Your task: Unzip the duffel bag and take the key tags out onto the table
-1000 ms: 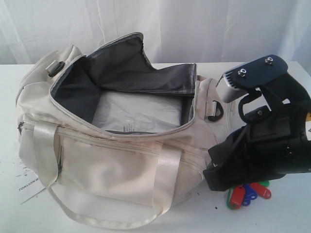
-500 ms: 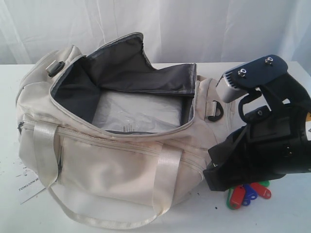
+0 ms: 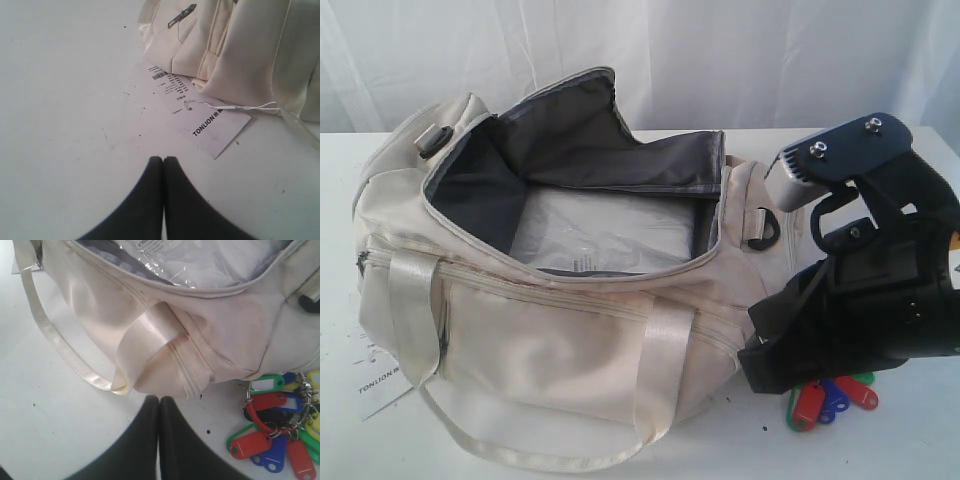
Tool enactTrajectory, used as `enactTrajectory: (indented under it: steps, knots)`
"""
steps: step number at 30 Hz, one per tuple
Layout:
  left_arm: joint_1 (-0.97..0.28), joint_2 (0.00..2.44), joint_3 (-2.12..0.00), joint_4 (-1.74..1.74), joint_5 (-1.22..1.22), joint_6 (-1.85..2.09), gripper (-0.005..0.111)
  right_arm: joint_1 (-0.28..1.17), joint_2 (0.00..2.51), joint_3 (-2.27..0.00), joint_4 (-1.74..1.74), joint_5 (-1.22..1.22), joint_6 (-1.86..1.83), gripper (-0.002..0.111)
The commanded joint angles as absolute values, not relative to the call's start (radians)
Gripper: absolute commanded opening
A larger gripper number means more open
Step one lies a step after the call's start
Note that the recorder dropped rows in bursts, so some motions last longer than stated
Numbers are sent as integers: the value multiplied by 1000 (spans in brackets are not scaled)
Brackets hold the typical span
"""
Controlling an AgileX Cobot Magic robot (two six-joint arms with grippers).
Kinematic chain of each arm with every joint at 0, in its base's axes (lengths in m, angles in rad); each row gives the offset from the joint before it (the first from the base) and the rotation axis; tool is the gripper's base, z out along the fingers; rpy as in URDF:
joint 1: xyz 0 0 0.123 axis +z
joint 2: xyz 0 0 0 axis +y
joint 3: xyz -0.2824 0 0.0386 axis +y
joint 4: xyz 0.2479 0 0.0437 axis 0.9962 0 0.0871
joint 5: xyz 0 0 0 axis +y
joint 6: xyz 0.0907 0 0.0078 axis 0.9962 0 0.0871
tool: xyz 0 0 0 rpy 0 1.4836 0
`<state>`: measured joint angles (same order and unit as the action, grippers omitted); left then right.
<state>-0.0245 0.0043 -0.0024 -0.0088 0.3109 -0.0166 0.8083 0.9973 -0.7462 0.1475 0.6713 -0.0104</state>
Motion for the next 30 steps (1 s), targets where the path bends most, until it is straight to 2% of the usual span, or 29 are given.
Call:
enactTrajectory:
  steps: [1, 30]
  knots:
    - [-20, 0, 0, -6, 328, -23, 0, 806, 992, -744, 145, 664, -22, 0]
    - [-20, 0, 0, 5, 328, -23, 0, 806, 992, -744, 145, 664, -22, 0]
